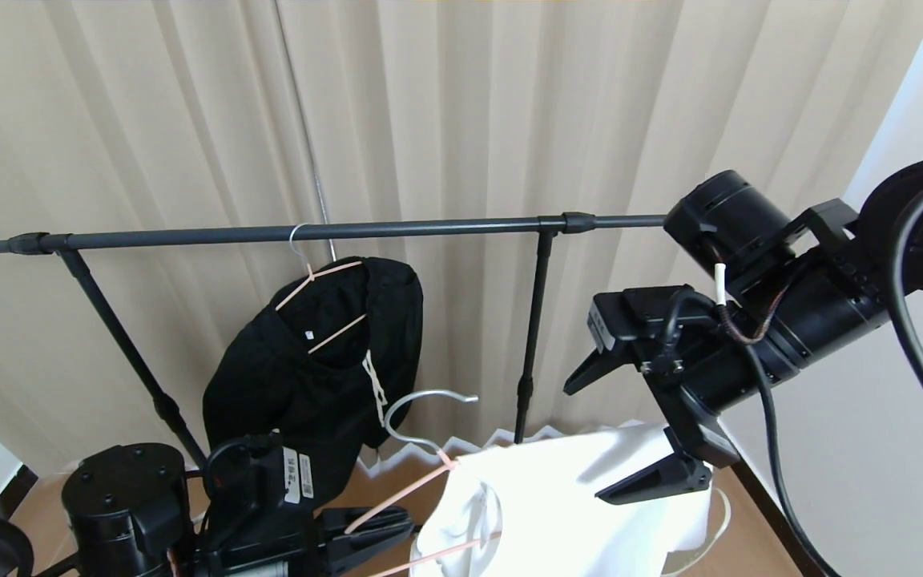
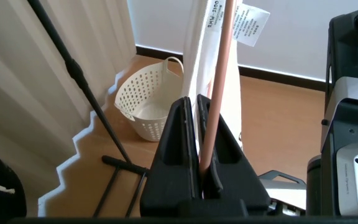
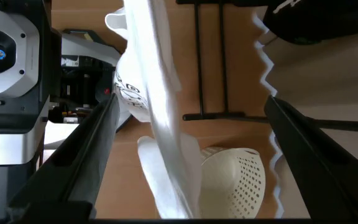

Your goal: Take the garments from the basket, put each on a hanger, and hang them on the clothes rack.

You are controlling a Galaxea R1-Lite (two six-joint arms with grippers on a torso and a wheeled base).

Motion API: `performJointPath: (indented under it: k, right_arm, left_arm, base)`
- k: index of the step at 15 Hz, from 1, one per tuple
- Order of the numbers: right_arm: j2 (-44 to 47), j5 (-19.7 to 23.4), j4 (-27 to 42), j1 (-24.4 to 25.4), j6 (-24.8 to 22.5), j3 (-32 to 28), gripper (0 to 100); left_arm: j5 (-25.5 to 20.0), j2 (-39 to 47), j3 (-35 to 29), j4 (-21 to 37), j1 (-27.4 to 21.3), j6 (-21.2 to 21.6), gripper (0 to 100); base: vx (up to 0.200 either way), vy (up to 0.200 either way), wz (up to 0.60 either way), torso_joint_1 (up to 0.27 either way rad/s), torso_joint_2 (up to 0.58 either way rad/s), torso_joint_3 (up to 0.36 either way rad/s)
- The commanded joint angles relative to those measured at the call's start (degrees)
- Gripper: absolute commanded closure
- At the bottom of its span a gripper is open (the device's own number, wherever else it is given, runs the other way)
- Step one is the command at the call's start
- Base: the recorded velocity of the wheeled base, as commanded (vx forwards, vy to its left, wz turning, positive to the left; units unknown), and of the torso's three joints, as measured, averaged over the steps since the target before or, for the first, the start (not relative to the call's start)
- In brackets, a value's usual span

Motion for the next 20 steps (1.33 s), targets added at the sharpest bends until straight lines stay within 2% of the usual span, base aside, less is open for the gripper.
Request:
performJointPath:
  k: [1,4,20]
  right_arm:
    - [2.0,-0.03,-0.11,1.32,0.13,-0.24,0]
    - [2.35,-0.03,-3.8,2.2,0.65,0.29,0]
    - [4.73,-0.03,-4.41,2.73,1.0,-0.59,0]
  left_arm:
    - [0.19,0.02,-0.04,-0.08,-0.09,0.01,100]
    - [0.19,-0.07,0.05,-0.08,-0.09,0.01,100]
    - [1.86,-0.07,-0.74,-0.08,0.09,-0.25,100]
  base:
    - [0.0,0.0,0.0,0.0,0.0,0.0]
    - [0.0,0.0,0.0,0.0,0.0,0.0]
    - [0.0,0.0,0.0,0.0,0.0,0.0]
